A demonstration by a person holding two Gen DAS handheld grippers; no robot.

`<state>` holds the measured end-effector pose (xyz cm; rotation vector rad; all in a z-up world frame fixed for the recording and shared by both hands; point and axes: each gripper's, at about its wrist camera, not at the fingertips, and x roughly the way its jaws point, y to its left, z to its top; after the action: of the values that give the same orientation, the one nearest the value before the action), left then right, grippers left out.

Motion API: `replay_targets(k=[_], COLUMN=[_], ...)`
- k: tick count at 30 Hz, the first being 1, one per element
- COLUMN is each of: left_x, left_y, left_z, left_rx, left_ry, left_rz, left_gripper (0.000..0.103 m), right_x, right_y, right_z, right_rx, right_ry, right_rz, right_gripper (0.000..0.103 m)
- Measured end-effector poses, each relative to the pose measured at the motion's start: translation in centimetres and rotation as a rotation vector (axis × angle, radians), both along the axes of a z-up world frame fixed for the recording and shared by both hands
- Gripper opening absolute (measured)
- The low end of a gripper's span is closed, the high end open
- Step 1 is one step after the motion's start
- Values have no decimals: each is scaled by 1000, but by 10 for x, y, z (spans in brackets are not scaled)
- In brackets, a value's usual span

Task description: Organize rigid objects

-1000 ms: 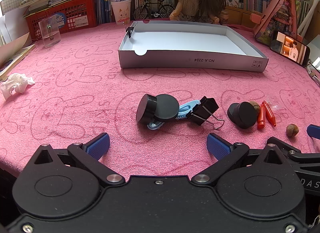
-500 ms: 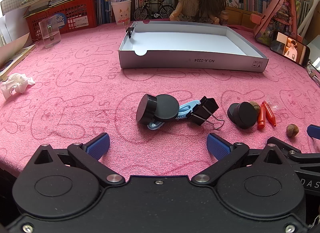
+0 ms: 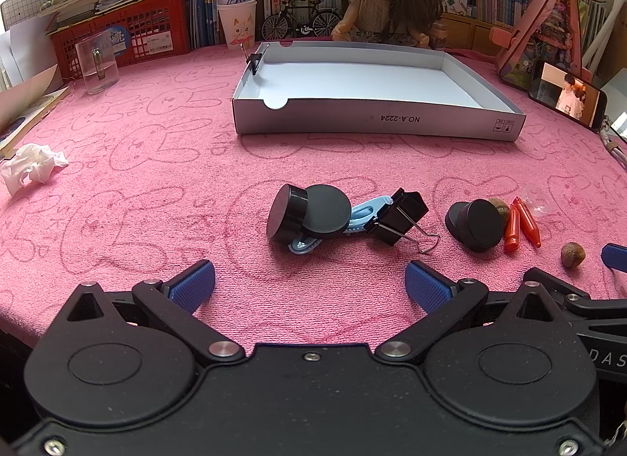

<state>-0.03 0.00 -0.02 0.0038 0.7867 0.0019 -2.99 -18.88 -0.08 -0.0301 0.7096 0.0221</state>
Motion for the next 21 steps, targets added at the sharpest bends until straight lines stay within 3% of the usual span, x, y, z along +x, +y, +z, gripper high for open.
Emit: replay_targets(k=[21], left_x=[-4], left_y=[4], left_z=[0], left_rx=[-2], left_ry=[-22], left_rz=[-31], left_gripper=[103], right_x=[-6], right_y=[-16], right_z=[4], right_rx=[26], right_ry=[-21], right_rz=[16], right_gripper=[100])
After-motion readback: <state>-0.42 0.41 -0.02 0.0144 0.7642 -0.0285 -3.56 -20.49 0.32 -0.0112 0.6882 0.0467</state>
